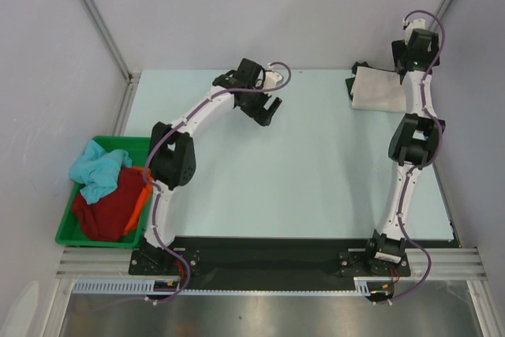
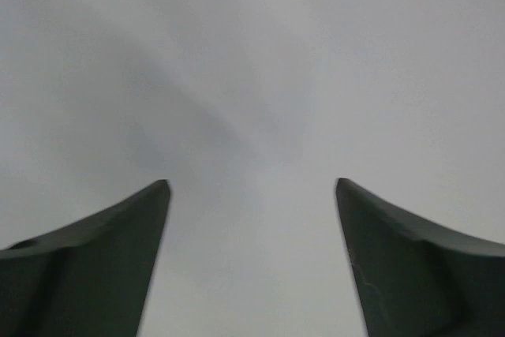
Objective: Fold and stack the t-shirts
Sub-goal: Neatly place the folded tshirt to the corner, then reset both grippers
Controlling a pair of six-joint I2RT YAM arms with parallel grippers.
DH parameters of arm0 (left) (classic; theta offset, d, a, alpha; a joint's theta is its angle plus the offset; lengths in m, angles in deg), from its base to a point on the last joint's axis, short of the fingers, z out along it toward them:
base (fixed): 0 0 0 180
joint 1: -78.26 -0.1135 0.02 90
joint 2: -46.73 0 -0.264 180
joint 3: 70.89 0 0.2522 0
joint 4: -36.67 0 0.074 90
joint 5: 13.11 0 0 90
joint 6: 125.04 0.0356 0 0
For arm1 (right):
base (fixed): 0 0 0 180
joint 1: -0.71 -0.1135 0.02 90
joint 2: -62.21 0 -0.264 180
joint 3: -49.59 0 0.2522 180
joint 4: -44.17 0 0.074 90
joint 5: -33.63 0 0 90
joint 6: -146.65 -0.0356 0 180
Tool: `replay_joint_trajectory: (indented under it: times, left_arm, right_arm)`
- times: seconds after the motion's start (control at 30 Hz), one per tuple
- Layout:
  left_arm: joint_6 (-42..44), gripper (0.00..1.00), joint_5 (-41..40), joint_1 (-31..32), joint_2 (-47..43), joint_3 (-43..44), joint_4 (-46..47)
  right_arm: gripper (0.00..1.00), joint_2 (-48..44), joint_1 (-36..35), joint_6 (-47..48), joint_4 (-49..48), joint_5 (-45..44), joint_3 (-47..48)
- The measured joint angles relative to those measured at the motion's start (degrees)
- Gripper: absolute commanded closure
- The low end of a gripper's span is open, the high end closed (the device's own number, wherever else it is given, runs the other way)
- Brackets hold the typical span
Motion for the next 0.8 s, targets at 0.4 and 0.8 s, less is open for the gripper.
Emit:
replay_joint_trajectory:
  times: [0.4,0.8]
  left_arm:
    - [-1.9,0.0,-16.1,0.7,-1.7,7.6,7.1]
    - [-12.7,0.0,-19.9,-8.3,-9.0,-5.6,8.2]
  right_arm:
    - [0.0,-42.3,-20.4,-20.1,-2.0,14.5,-47.6]
    - [0.0,-36.2,-30.7,-30.1,15.8,5.1,-50.6]
